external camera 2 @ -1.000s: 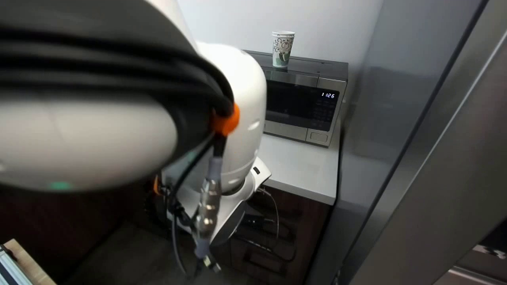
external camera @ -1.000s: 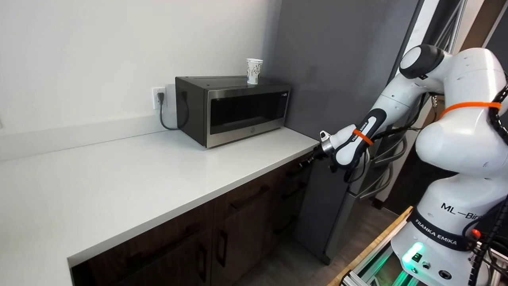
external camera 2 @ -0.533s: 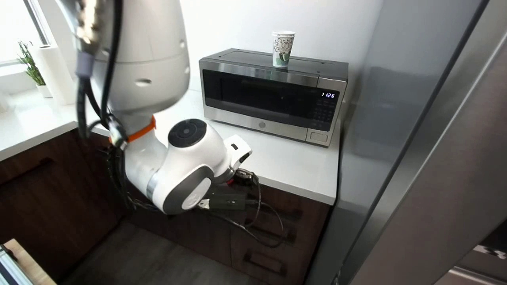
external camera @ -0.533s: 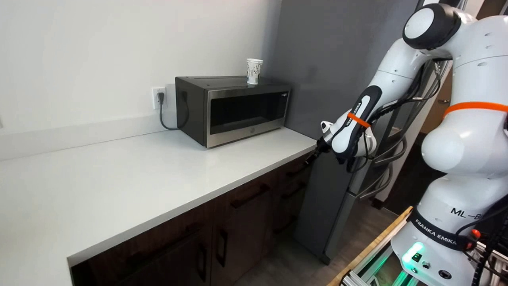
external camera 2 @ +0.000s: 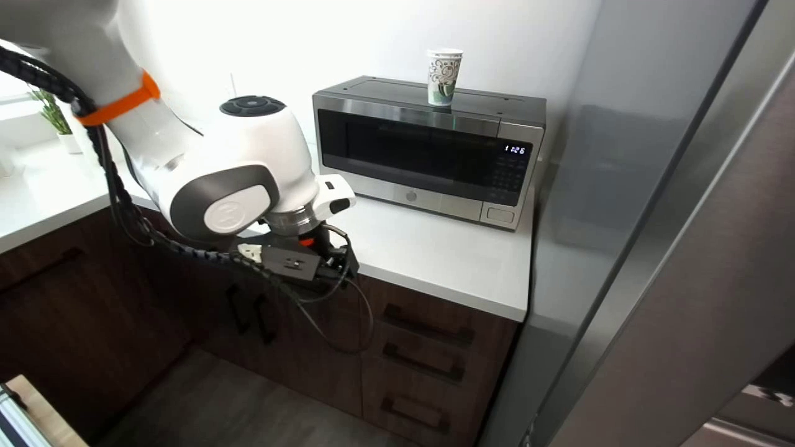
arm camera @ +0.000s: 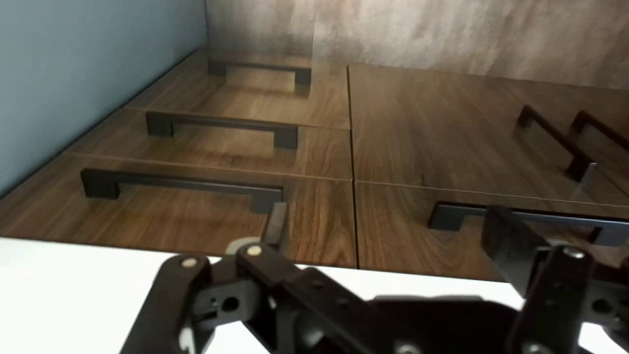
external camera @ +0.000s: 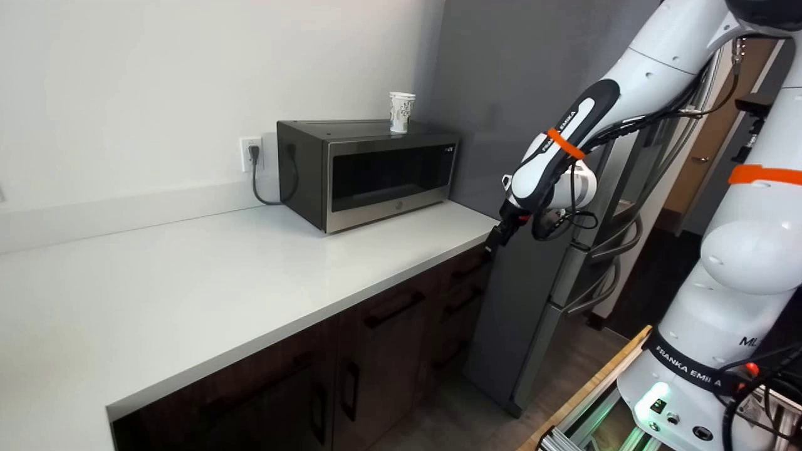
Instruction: Close the drawer
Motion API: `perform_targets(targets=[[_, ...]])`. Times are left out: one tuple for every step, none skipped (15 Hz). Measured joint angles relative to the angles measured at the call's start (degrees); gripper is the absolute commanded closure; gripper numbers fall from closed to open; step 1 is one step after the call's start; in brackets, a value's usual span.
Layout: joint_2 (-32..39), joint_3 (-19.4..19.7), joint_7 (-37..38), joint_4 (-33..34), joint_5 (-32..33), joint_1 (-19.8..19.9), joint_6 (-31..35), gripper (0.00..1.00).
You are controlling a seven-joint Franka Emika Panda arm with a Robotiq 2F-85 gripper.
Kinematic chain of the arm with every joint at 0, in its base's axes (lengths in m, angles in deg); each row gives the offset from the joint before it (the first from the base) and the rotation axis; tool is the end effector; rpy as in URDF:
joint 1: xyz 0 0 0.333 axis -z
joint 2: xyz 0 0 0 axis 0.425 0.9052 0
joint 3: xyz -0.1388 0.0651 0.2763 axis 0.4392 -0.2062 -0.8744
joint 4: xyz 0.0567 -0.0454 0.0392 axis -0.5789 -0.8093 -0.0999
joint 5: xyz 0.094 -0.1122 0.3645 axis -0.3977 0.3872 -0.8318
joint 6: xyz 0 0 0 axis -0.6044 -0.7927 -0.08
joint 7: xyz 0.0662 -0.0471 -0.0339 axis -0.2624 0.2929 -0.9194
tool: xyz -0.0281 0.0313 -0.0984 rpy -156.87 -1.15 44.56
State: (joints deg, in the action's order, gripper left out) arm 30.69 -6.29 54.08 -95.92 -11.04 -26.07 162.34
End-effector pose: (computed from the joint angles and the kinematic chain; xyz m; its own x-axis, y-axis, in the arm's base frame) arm 0.4119 -0.0457 0.2328 0.9436 0.2373 0.2310 0.2296 -0.9714 0.0598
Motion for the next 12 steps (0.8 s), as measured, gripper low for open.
perform_targets(targets=[[-1.9,0.0,4.1,0.3,1.9,-0.4,-4.7,0.0],[-3.6,-1.0,7.9,0.6,2.7,-0.4,-9.2,0.0],[-5.6,-2.3,11.0,1.1,2.3,-0.6,-13.7,0.0],[-7.9,-3.4,12.7,1.5,-0.1,-1.3,-18.2,0.0],[-10.3,-4.0,13.2,2.1,-3.5,-2.2,-22.5,0.0],[-12.9,-4.2,13.2,3.1,-7.2,-3.4,-26.8,0.0],[-15.4,-4.2,13.2,4.0,-9.6,-4.3,-30.2,0.0],[-17.2,-4.2,13.2,4.4,-10.6,-4.7,-32.0,0.0],[-18.4,-4.2,13.2,4.4,-11.0,-4.7,-32.8,0.0],[-18.8,-4.1,13.2,4.3,-11.1,-4.7,-32.9,0.0],[-18.8,-3.9,13.2,4.2,-11.1,-4.7,-32.9,0.0],[-18.6,-3.9,13.2,4.2,-11.2,-4.7,-32.9,0.0]])
